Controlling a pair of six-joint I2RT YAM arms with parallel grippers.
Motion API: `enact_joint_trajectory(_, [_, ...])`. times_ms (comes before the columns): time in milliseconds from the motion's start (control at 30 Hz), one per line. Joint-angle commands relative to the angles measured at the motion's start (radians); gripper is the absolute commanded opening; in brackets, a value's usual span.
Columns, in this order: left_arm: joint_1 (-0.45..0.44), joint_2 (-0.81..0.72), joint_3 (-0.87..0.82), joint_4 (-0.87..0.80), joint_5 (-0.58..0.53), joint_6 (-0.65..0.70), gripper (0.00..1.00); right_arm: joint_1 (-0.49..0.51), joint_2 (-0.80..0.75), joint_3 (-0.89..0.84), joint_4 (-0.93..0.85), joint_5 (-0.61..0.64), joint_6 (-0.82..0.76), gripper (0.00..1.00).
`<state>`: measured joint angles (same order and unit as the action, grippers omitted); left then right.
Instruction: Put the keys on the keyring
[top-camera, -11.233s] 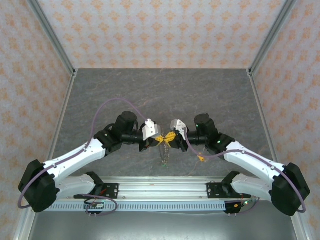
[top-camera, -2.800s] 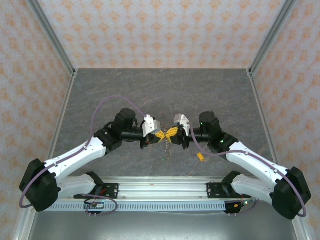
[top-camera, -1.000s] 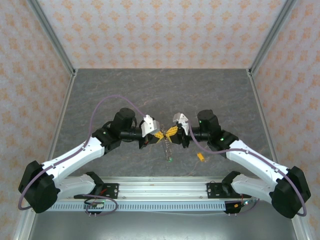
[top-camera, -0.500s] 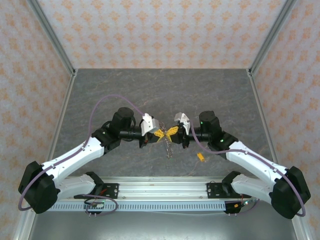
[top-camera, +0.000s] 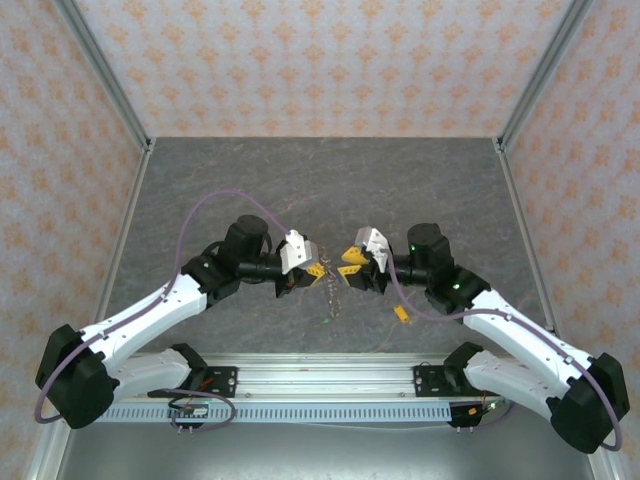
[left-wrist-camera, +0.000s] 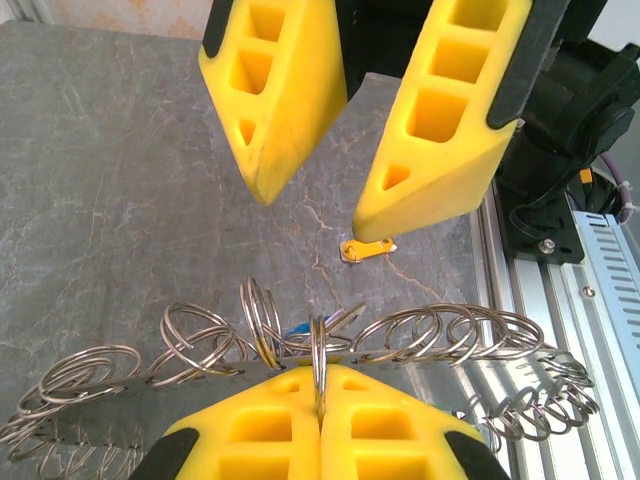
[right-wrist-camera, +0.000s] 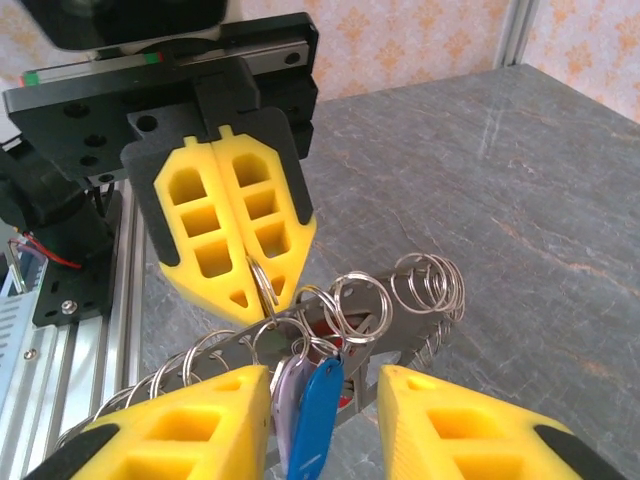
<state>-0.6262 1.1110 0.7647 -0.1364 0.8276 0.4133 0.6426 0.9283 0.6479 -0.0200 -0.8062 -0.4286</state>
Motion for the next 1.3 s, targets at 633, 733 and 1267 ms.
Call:
enact_joint_trajectory(633, [-0.003, -0.034, 0.046, 0.032, 0.046, 0.015, 0.0, 0.052, 0.137, 0.078, -0.11, -0.009, -0.102, 0.09])
enact_joint_trajectory(733, [-0.003, -0.04, 0.038, 0.038, 0.039, 0.014, 0.0, 0.051, 0.118, 0.049, -0.11, 0.039, -0.089, 0.08])
enact_joint_trajectory(1267, [-0.012, -0.013, 0.066, -0.033, -0.001, 0.071, 0.0, 0.051, 0.007, 0.016, -0.069, 0.092, -0.08, 0.15])
